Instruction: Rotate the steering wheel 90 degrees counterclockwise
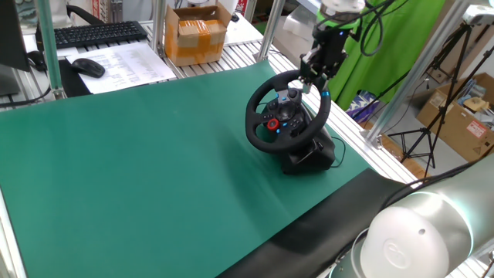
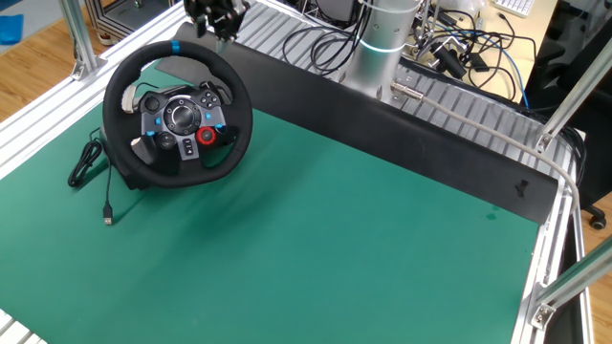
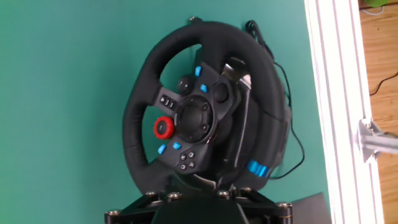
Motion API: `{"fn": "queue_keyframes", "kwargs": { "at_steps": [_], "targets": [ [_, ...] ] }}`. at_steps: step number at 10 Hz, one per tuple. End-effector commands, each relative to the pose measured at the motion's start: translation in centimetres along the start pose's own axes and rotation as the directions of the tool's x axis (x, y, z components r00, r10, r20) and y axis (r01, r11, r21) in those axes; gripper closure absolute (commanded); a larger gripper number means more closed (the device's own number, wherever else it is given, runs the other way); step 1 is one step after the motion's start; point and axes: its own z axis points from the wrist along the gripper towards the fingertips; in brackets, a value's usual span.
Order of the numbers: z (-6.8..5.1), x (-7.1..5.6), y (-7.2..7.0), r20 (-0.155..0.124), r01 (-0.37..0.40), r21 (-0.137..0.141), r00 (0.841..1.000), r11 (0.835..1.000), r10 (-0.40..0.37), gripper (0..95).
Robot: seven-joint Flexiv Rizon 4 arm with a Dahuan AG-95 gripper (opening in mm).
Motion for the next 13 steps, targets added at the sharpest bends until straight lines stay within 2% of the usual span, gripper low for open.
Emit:
{"fn": "queue_keyframes", "kwargs": {
  "at_steps": [1, 2, 6, 13],
  "targets": [
    [0.1, -0.7, -0.9, -0.001, 0.013, -0.004, 1.000, 1.000, -0.013, 38.0],
    [0.3, -1.4, -1.9, 0.000, 0.026, -0.006, 1.000, 1.000, -0.026, 38.0],
    [0.3, -2.6, -3.7, 0.005, 0.064, -0.012, 0.998, 0.998, -0.064, 38.0],
    [0.7, -3.1, -4.2, 0.016, 0.083, -0.015, 0.996, 0.996, -0.082, 38.0]
  ]
}}
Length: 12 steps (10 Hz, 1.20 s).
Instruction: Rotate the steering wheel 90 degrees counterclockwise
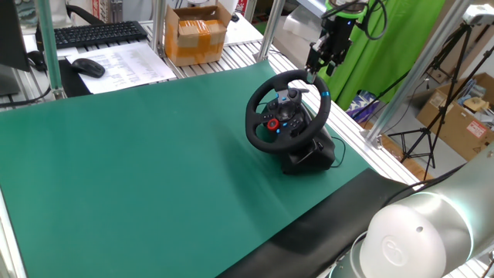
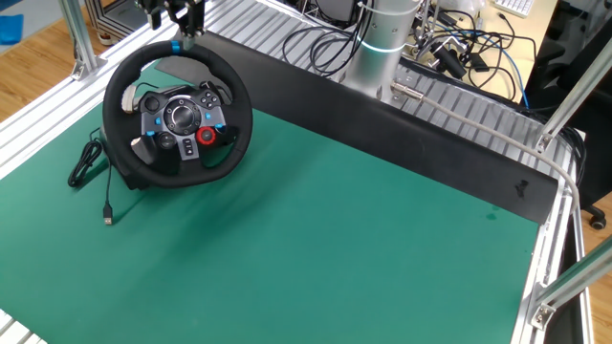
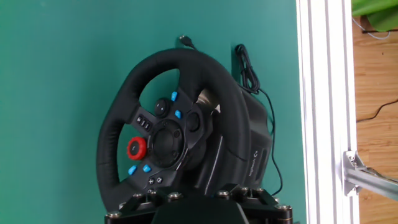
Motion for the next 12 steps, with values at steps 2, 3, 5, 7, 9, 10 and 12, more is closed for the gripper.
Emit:
{"fn": "queue_keyframes", "kwargs": {
  "at_steps": [2, 3, 5, 7, 9, 10, 12],
  "targets": [
    [-0.1, -0.1, 0.0, 0.008, -0.001, -0.017, 1.000, 1.000, 0.001, 38.0],
    [-0.1, -0.1, 0.0, 0.020, -0.006, -0.026, 1.000, 1.000, 0.006, 38.0],
    [-0.1, -0.1, 0.0, 0.024, -0.013, -0.028, 1.000, 1.000, 0.014, 38.0],
    [0.2, -0.2, -0.2, 0.023, -0.011, -0.032, 1.000, 0.999, 0.011, 38.0],
    [0.7, -0.7, -0.1, 0.029, -0.005, -0.032, 1.000, 0.999, 0.006, 38.0],
    [0.9, -0.9, 0.0, 0.030, -0.005, -0.031, 1.000, 1.000, 0.005, 38.0],
    [1.3, -1.3, -0.1, 0.036, -0.003, -0.029, 0.999, 1.000, 0.004, 38.0]
  ]
}}
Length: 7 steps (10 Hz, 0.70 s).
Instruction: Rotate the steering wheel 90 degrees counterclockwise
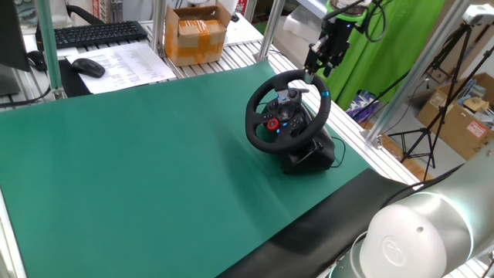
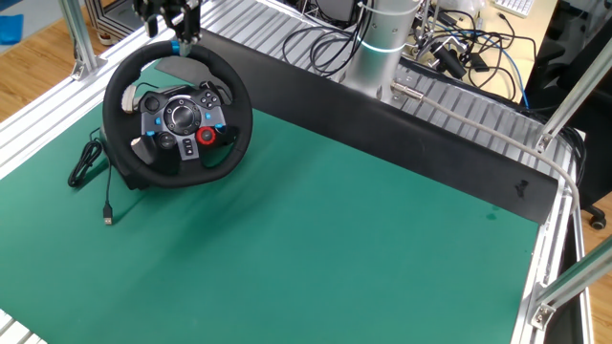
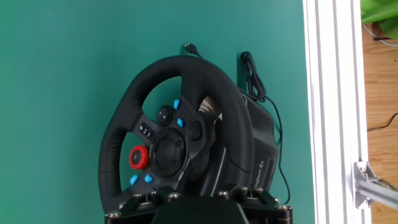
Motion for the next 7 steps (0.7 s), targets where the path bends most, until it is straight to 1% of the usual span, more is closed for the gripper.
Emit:
{"fn": "queue_keyframes", "kwargs": {
  "at_steps": [1, 3, 4, 5, 6, 7],
  "targets": [
    [0.5, -0.2, -0.4, 0.005, 0.011, 0.008, 1.000, 1.000, -0.011, 38.0],
    [1.3, -0.5, -1.0, 0.012, 0.020, 0.010, 1.000, 1.000, -0.020, 38.0],
    [1.6, -0.6, -1.3, 0.015, 0.025, 0.012, 1.000, 1.000, -0.025, 38.0],
    [1.6, -0.6, -1.6, 0.015, 0.033, 0.018, 0.999, 0.999, -0.034, 38.0],
    [1.5, -0.9, -2.2, 0.010, 0.053, 0.018, 0.999, 0.998, -0.054, 57.0],
    [1.5, -1.0, -2.4, 0.010, 0.056, 0.018, 0.998, 0.998, -0.056, 57.0]
  ]
}}
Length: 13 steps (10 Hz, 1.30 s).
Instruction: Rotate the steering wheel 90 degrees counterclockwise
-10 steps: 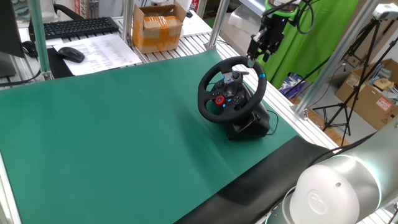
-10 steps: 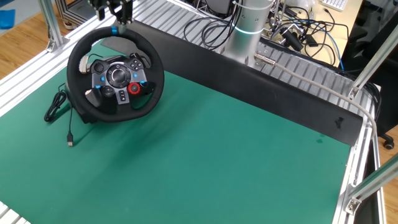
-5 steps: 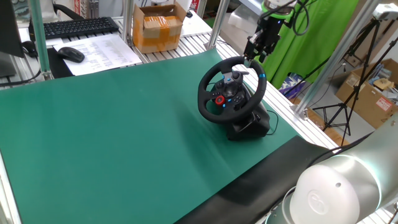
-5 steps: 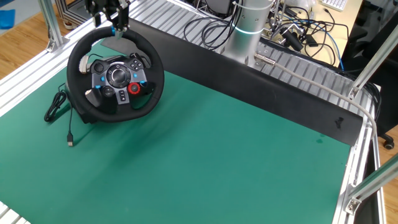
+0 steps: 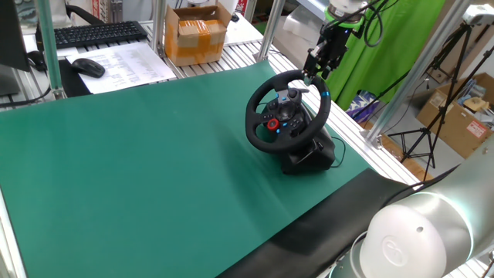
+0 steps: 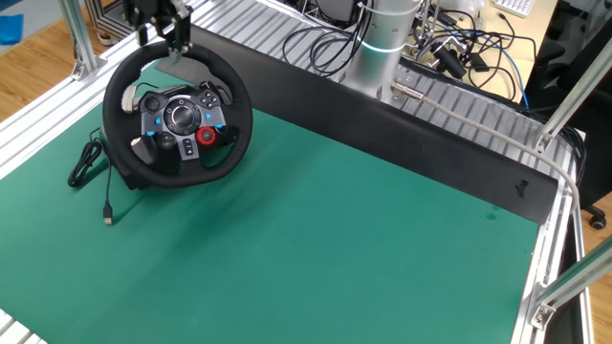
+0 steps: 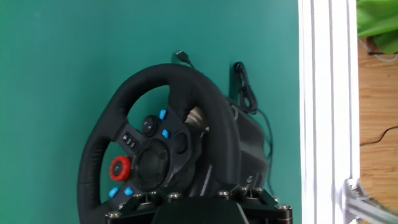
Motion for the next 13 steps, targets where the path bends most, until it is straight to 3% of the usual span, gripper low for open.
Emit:
{"fn": "queue_keyframes", "kwargs": {
  "at_steps": [1, 4, 5, 7, 9, 10, 11, 12, 13],
  "targets": [
    [0.1, -0.3, -0.7, -0.001, 0.007, -0.006, 1.000, 1.000, -0.007, 57.0],
    [0.6, 0.0, -2.0, -0.003, 0.019, -0.008, 1.000, 1.000, -0.019, 57.0],
    [0.7, 0.1, -2.2, -0.004, -0.008, -0.025, 1.000, 1.000, 0.008, 38.0],
    [0.8, 0.1, -2.8, -0.015, -0.058, -0.037, 0.998, 0.998, 0.057, 38.0],
    [1.0, 0.0, -2.9, -0.023, -0.122, -0.094, 0.993, 0.988, 0.120, 38.0],
    [1.2, -0.1, -3.0, -0.032, -0.165, -0.140, 0.986, 0.976, 0.163, 38.0],
    [1.4, -0.2, -2.9, -0.033, -0.182, -0.145, 0.983, 0.972, 0.179, 38.0],
    [1.5, -0.2, -2.9, -0.034, -0.188, -0.146, 0.982, 0.971, 0.185, 57.0],
    [1.8, -0.2, -2.7, -0.038, -0.192, -0.145, 0.981, 0.971, 0.188, 57.0]
  ]
}}
